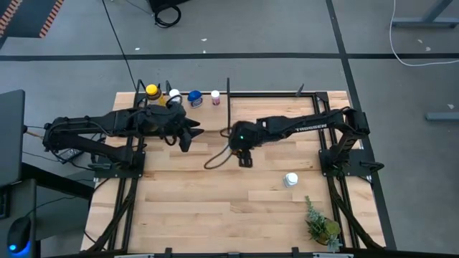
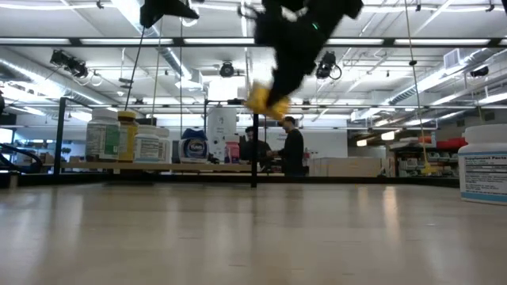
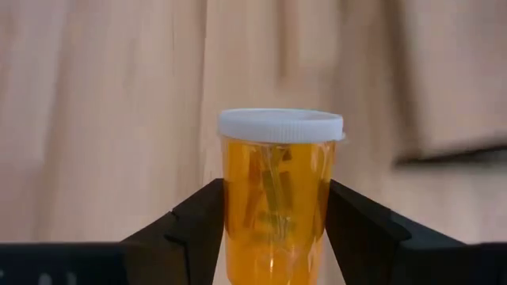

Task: Pick and place medicine bottles onto shelf by color
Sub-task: Put the orange medicine bottle on the shelf

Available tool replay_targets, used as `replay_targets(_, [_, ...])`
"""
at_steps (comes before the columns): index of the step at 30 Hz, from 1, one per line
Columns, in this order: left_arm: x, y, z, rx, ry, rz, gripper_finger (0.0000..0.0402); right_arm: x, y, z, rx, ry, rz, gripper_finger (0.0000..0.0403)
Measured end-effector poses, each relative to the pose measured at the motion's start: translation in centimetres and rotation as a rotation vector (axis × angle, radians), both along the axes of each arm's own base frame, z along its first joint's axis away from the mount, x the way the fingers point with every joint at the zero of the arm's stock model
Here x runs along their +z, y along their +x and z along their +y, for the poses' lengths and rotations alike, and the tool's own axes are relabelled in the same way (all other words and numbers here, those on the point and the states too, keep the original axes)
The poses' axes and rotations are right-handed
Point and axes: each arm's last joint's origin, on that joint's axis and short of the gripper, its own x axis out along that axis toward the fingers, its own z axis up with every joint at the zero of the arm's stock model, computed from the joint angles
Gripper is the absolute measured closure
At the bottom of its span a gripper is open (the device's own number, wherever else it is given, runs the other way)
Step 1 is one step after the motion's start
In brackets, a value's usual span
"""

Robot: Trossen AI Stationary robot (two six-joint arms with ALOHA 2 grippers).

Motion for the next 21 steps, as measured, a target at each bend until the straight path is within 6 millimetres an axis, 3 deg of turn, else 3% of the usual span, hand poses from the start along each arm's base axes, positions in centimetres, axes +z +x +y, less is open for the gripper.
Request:
replay_targets(5, [0.8, -0.1, -0.2, -0.072, 0.022, -0.066, 0.0224, 4.7, 1.7, -0.2, -0.033, -0.02, -0.195, 0.0196])
replay_targets(8, [0.8, -0.1, -0.2, -0.086, 0.018, -0.059, 0.0203, 6.2, 2.1, -0.2, -0.037, -0.024, -0.262, 0.0196])
replay_targets(16, [0.4, 0.3, -0.1, -0.144, 0.123, -0.01, 0.01, 7.2, 2.3, -0.2, -0.042, -0.02, -0.301, 0.0196])
replay_targets(21, [-0.2, 1.1, -0.1, -0.191, 0.206, 0.044, 0.0074, 7.7, 2.7, -0.2, -0.038, -0.026, -0.365, 0.0196])
